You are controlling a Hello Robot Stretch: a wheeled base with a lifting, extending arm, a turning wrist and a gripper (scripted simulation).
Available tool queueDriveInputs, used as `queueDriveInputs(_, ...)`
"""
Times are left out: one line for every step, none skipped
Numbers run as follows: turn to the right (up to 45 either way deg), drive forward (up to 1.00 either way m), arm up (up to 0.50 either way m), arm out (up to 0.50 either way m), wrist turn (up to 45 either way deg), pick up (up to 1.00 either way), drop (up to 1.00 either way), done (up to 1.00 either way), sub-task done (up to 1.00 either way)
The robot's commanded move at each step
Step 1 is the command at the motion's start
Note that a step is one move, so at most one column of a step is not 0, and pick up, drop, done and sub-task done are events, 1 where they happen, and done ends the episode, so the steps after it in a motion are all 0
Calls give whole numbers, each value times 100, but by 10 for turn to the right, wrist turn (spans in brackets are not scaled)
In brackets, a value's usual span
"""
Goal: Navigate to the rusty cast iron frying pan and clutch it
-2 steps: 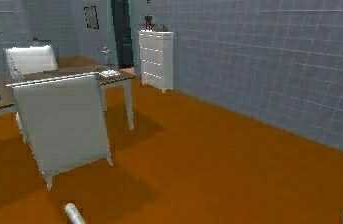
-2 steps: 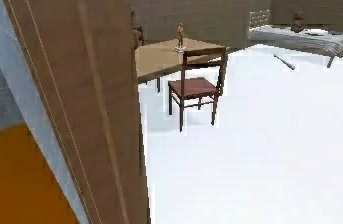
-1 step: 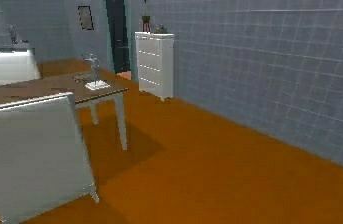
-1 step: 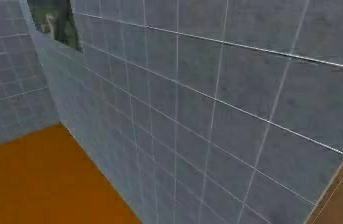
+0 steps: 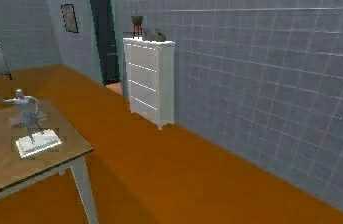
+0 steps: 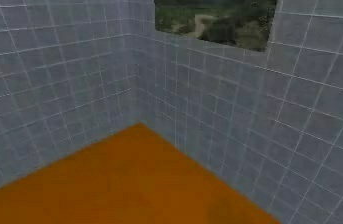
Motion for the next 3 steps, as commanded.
queueDriveInputs(0, 100, 0, 0, 0, 0, 0, 0, 0)
queueDriveInputs(420, 0, 0, 0, 0, 0, 0, 0, 0)
queueDriveInputs(0, 5, 0, 0, 0, 0, 0, 0, 0)
